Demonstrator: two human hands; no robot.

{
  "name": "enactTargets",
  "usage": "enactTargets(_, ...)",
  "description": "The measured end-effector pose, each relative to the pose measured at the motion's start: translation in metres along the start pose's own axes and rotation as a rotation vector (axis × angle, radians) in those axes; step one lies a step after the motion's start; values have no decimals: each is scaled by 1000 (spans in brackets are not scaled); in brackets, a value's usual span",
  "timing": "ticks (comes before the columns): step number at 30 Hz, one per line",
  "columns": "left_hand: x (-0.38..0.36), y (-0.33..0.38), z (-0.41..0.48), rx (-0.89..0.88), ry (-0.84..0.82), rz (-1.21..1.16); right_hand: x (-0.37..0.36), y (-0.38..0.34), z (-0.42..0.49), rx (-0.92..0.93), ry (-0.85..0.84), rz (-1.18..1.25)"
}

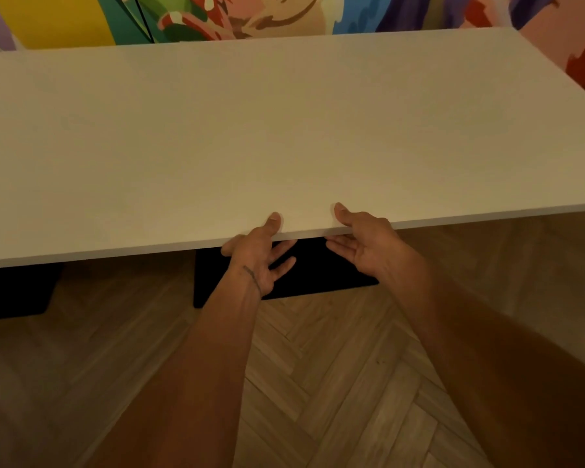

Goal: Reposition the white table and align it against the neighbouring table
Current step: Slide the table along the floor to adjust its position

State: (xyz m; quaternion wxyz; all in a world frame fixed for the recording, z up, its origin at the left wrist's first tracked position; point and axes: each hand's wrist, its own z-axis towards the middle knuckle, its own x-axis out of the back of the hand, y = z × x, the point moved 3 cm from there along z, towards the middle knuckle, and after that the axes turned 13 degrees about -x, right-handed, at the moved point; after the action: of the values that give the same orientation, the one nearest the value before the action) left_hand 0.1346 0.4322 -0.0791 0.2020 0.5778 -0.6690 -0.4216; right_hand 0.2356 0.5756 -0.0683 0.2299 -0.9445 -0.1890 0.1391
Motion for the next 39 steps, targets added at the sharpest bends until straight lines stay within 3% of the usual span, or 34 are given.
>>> enactTargets(39,-14,0,2,15,8,-16,5,-9,9,3,1,22)
